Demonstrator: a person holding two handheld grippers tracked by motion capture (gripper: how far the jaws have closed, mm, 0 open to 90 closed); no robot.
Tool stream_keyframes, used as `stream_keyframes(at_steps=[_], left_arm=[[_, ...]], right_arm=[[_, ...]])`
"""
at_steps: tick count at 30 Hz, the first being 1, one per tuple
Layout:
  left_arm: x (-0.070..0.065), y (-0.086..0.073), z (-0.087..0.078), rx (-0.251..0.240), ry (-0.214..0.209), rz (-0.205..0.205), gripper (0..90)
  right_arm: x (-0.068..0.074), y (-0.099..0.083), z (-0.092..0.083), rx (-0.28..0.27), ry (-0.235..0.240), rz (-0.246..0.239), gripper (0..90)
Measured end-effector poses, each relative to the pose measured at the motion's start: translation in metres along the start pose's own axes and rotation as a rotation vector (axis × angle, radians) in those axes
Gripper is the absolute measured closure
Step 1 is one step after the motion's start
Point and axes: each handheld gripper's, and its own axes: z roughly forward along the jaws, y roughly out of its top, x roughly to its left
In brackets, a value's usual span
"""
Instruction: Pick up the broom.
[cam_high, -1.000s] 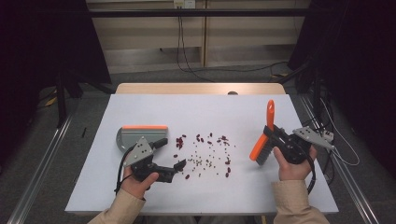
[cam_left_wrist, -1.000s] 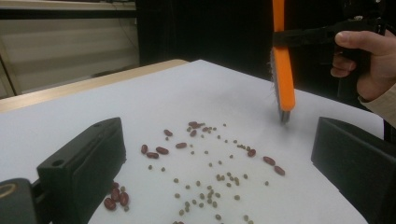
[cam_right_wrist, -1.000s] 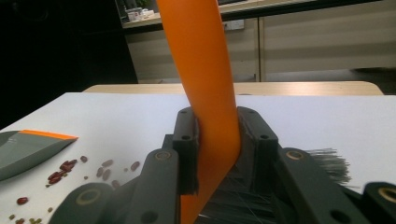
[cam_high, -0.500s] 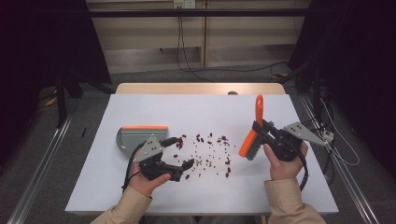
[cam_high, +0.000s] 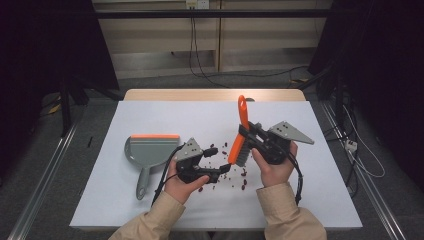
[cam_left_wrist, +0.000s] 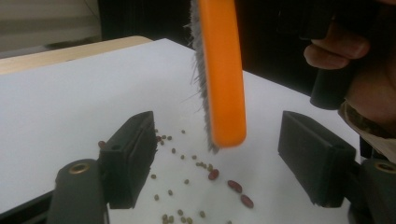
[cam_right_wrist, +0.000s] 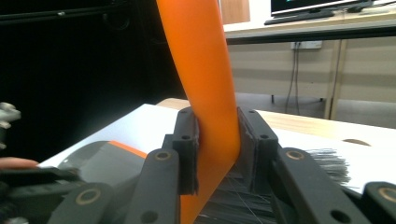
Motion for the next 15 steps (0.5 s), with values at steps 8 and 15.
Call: stream_keyframes(at_steps=[8,15], left_arm=[[0.002,-0.003,0.008,0.013,0.05,0.0,54.3],[0.005,-0.004,-0.003,0.004,0.155,0.017,70.7]], right_arm=[[0.019,-0.002,0.016,0.018,0.048,-0.004,71.0],[0.028,-0.003,0.027,0.023,0.058,0.012,70.1]])
